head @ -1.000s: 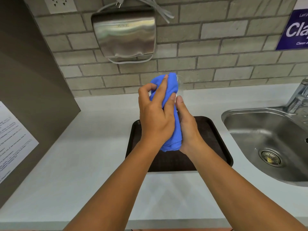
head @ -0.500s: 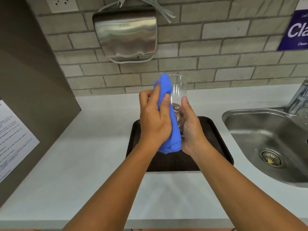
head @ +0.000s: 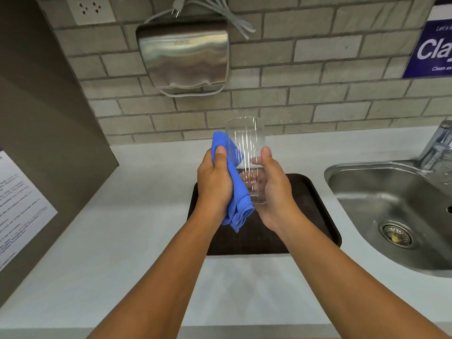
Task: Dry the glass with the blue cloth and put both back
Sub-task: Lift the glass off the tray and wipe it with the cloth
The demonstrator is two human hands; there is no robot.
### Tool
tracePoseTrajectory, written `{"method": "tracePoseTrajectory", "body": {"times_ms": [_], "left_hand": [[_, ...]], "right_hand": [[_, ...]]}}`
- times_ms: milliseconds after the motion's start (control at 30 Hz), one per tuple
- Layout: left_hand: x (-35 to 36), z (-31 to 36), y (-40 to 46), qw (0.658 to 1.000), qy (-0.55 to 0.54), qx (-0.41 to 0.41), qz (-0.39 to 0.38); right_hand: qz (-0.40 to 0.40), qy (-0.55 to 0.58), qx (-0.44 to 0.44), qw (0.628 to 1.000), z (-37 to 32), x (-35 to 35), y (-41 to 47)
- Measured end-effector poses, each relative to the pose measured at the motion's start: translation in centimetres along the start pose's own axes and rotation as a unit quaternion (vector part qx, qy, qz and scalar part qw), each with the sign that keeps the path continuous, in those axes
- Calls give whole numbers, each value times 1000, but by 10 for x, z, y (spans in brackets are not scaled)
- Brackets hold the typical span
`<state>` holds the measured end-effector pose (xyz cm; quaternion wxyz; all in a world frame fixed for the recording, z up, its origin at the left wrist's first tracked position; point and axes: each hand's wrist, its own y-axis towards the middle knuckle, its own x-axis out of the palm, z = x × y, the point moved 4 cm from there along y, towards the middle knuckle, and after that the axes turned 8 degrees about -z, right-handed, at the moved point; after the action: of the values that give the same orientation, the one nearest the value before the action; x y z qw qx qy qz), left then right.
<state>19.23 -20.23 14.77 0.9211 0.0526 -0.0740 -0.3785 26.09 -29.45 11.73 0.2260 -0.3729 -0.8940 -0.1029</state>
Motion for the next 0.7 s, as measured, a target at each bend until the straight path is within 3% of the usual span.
{"method": "tracePoseTrajectory", "body": {"times_ms": [200, 400, 500, 533, 600, 667, 700], "left_hand": [[5, 10, -8, 976, 155, 154, 17], [12, 14, -13, 944, 231, 237, 6], [12, 20, -11, 940, 213, 266, -18], [9, 17, -5, 955, 181, 232, -22], [2, 5, 10, 996, 45, 58, -45], [0, -12, 12, 985, -94, -114, -87], [-1, -15, 11, 978, -110, -144, -100]], "right_hand": [[-7, -54, 4, 999, 1, 9, -2], [4, 2, -28, 1000, 3, 5, -2], [-28, 14, 10, 999, 1, 5, -4], [-46, 34, 24, 998, 1, 5, -3], [-99, 80, 39, 991, 0, 7, -3], [-135, 100, 49, 985, 1, 7, -4], [-144, 104, 56, 983, 2, 7, -5]]}}
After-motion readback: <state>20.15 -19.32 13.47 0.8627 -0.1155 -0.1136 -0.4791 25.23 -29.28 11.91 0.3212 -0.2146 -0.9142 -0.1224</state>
